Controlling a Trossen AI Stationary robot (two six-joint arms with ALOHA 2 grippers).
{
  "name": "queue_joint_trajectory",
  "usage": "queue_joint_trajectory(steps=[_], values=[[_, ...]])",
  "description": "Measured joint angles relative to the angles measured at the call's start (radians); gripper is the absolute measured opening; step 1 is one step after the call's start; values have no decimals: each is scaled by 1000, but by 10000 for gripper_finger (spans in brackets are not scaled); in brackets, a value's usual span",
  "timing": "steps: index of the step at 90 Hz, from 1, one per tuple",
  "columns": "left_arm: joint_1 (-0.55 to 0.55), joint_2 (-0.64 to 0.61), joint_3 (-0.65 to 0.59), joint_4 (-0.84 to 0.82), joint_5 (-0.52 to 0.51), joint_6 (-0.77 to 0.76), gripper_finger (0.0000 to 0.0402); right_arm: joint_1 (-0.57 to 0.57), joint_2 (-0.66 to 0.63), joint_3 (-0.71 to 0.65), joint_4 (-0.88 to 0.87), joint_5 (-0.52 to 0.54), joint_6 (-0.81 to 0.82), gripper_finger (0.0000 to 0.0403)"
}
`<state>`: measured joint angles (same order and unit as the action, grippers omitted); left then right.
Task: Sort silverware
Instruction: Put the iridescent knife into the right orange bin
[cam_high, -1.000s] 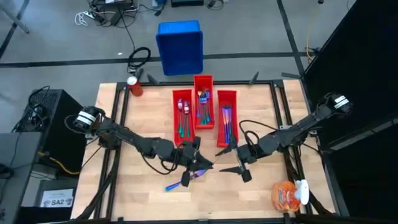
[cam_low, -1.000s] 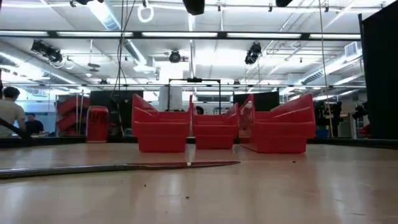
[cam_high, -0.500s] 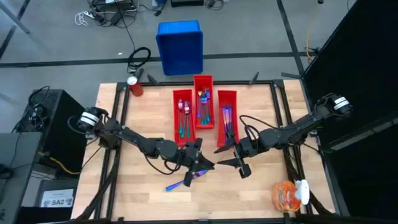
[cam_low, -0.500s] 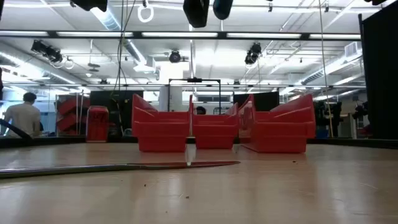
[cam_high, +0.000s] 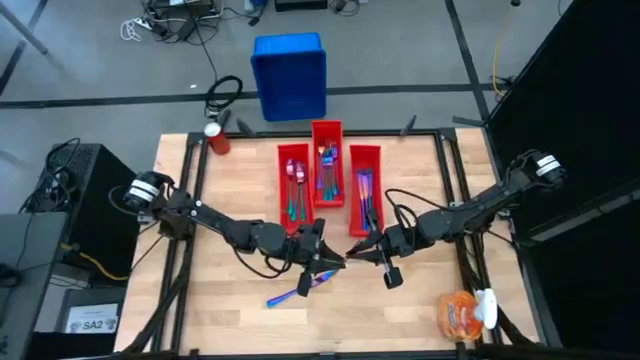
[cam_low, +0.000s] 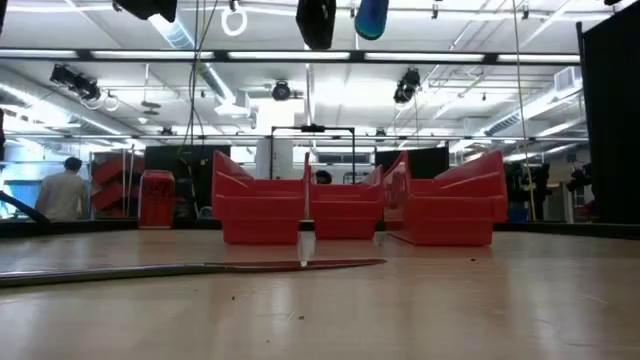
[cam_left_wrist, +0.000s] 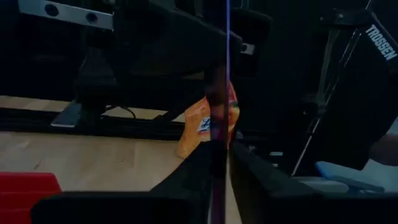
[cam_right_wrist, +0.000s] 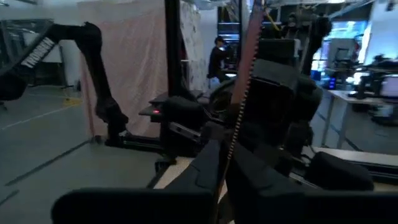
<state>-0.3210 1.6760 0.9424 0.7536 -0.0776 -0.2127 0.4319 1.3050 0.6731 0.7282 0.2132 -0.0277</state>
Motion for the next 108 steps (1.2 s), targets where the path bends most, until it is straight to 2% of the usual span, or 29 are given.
queue_joint_trajectory(steps=[10,33,38,51,58,69,89,100,108], values=[[0,-25,2,-71,-9,2,84,19,-21,0,-41,73,-11,0],[-24,-152,2,-272,-160,-4,153,53,-104,0,-169,320,-35,1],[-39,-184,2,-330,-221,-3,162,56,-123,0,-184,390,-40,1],[-75,-211,2,-483,-457,-29,169,33,-168,0,-283,532,-37,1],[-89,-211,2,-539,-509,-62,170,-12,-198,0,-338,573,14,1],[-88,-208,2,-608,-522,-135,170,-108,-229,0,-434,556,99,1],[-95,-207,2,-636,-525,-163,170,-258,-249,0,-567,414,185,1],[-93,-204,2,-637,-527,-163,170,-307,-245,0,-620,317,230,0],[-94,-197,2,-639,-522,-163,170,-315,-245,0,-637,289,244,0]])
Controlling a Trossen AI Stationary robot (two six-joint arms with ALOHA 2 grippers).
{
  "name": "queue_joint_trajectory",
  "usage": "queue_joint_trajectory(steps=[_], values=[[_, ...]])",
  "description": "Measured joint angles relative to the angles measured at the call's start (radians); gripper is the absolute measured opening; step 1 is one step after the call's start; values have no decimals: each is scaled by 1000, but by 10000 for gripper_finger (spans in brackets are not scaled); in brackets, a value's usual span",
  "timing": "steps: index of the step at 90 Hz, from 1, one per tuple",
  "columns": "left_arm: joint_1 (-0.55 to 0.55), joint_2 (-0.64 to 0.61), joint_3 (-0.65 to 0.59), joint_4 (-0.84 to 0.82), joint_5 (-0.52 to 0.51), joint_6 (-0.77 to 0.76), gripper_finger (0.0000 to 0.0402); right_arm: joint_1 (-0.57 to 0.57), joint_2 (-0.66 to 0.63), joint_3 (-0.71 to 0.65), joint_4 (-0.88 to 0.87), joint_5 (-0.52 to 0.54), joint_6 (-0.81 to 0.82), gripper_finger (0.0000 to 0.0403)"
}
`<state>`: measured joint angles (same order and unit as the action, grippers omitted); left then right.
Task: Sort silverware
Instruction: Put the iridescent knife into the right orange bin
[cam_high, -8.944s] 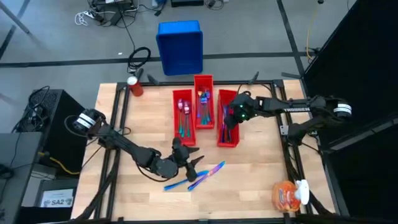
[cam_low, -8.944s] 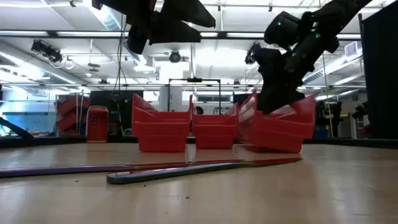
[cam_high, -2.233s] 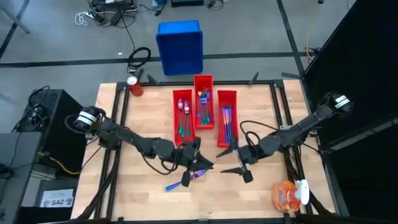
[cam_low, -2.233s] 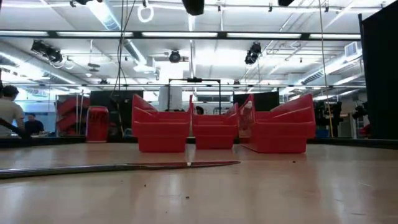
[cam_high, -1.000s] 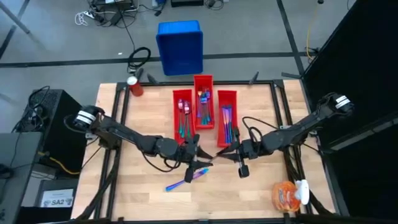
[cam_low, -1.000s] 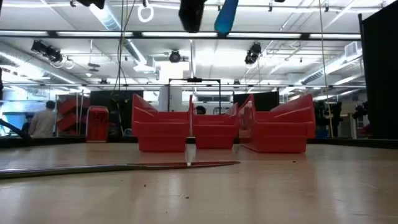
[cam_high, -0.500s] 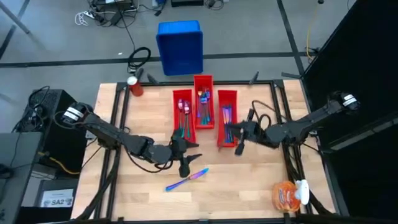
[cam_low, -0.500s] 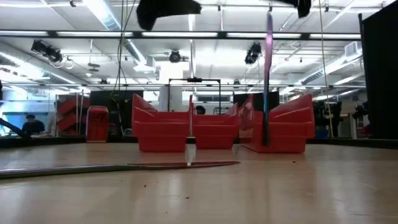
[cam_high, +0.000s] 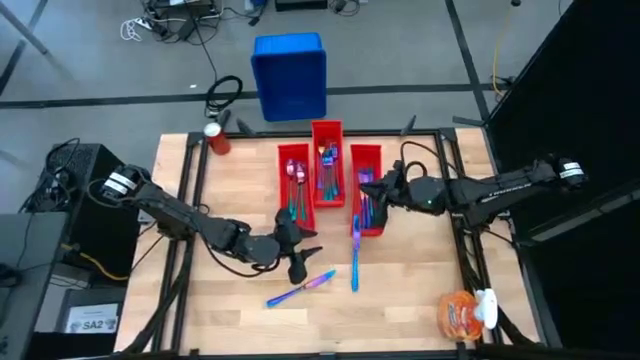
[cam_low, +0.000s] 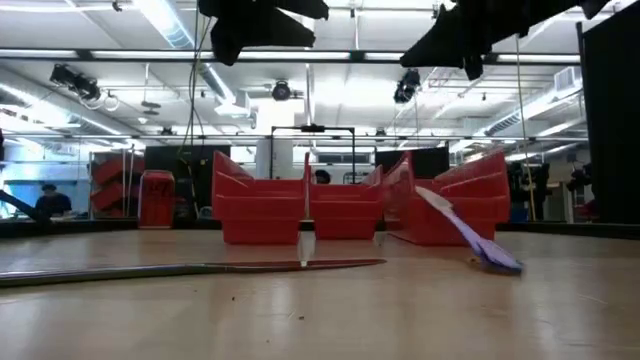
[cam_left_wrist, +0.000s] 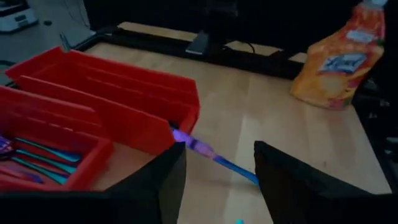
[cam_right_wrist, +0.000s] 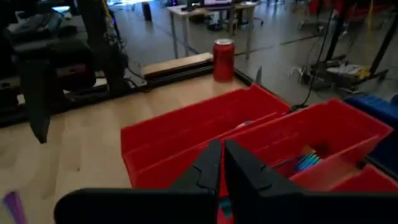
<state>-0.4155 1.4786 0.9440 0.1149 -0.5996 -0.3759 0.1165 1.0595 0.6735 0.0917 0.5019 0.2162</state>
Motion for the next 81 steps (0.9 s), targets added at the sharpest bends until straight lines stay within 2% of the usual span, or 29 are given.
queue_joint_trajectory(steps=[23,39,45,57,63,70,81], values=[[-8,1,0,-8,3,-22,170,31,0,0,-6,-45,-3,0],[-17,1,0,-20,3,-23,170,110,0,0,-6,-39,-28,0],[-18,1,0,-19,2,-23,170,172,-2,0,-6,43,-54,0],[-19,1,0,-32,2,-29,170,337,19,1,-7,316,-98,0],[-19,1,0,-32,2,-29,170,401,46,2,-42,376,-66,0],[-19,1,0,-30,2,-30,170,443,83,2,-102,353,79,0],[-19,1,0,-30,1,-34,170,444,154,2,-200,191,327,0]])
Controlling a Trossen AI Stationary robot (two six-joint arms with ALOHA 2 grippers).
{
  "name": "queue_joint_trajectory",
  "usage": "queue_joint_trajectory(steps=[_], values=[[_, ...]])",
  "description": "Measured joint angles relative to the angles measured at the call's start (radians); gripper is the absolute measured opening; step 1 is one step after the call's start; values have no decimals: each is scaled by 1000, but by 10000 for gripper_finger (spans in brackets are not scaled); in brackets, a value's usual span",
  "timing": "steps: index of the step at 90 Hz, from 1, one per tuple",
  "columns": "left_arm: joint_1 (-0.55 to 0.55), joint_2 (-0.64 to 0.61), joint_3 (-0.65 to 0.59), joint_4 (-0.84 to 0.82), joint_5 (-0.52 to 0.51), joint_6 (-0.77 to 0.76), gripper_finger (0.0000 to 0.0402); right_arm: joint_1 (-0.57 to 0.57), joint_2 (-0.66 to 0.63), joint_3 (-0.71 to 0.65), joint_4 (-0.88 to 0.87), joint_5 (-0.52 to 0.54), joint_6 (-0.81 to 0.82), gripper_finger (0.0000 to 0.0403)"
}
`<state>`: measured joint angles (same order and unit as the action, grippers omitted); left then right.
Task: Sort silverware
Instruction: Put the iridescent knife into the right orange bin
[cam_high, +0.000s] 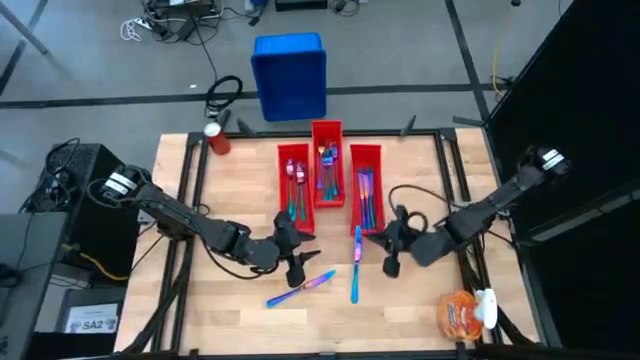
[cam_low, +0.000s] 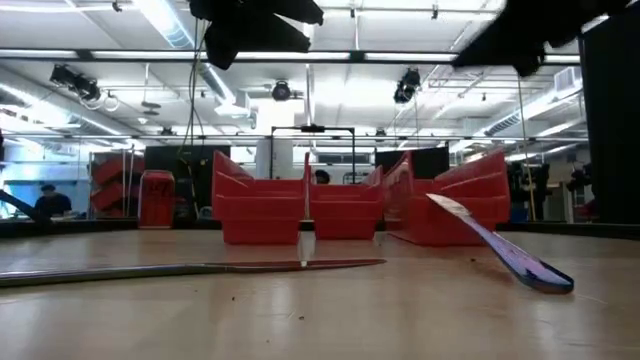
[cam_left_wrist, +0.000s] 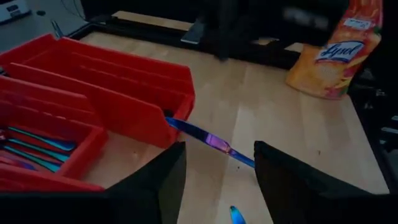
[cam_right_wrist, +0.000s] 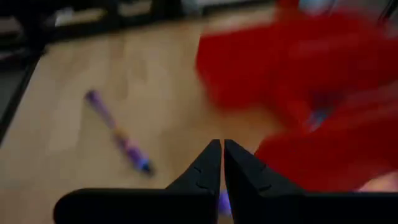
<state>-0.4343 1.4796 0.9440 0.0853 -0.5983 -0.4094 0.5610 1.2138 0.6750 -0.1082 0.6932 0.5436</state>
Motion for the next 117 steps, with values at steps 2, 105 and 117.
queue_joint_trajectory(steps=[2,105,117], values=[[0,0,0,0,0,-3,170,0,15,0,-7,-22,28,0],[-7,0,-1,-10,1,-16,170,85,159,-383,570,-139,529,264],[-7,0,-1,-10,1,-16,170,92,182,-384,630,-101,497,261]])
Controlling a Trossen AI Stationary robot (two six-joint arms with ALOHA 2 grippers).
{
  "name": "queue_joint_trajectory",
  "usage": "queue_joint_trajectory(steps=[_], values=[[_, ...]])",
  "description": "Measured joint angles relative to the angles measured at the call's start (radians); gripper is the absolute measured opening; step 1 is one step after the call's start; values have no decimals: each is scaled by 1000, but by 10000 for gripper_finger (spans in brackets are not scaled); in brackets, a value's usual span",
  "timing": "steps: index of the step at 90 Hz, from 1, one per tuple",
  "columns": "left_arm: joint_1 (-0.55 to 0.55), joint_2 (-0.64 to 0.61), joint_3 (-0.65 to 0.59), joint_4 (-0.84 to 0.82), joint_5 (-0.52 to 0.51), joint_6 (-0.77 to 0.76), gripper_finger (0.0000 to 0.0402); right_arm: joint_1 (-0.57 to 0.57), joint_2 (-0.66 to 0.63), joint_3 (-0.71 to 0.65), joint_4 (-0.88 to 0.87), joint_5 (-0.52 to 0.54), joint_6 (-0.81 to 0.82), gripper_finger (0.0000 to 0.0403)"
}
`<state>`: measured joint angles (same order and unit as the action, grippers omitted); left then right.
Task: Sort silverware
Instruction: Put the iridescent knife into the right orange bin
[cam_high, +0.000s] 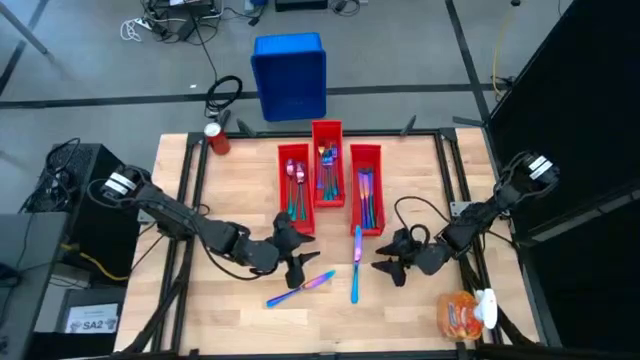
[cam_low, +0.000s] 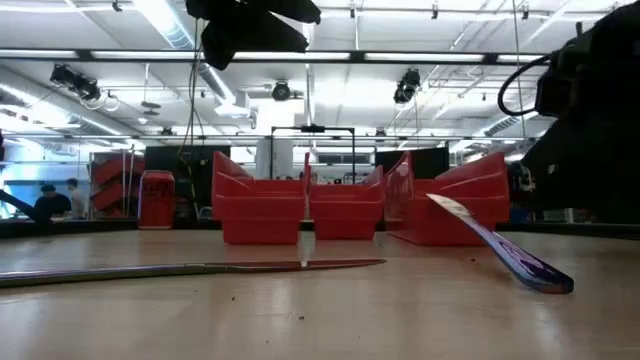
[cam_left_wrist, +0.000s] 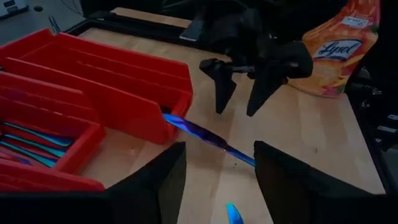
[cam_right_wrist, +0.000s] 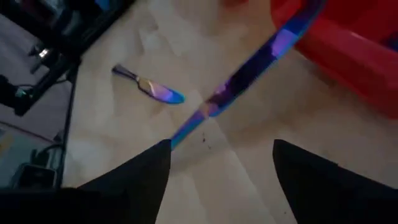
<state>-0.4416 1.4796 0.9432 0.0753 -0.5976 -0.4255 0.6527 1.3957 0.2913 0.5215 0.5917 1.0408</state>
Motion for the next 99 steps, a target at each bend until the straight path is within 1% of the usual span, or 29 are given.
queue_joint_trajectory(steps=[12,24,35,41,46,59,85,99], values=[[0,0,0,1,0,0,170,1,101,1,131,4,-17,275],[0,0,0,1,0,0,170,-6,238,1,243,5,24,295],[0,0,0,0,0,0,170,-16,342,5,426,29,1,311],[0,0,0,0,0,0,170,-21,382,4,524,19,-20,317],[0,0,0,0,0,0,170,-27,405,12,568,3,-34,320],[0,0,0,0,0,0,170,-41,429,49,551,-21,-40,320],[0,0,0,0,0,0,170,-62,434,95,485,-36,-29,305],[0,0,0,0,0,0,170,-94,434,126,402,-40,-5,287]])
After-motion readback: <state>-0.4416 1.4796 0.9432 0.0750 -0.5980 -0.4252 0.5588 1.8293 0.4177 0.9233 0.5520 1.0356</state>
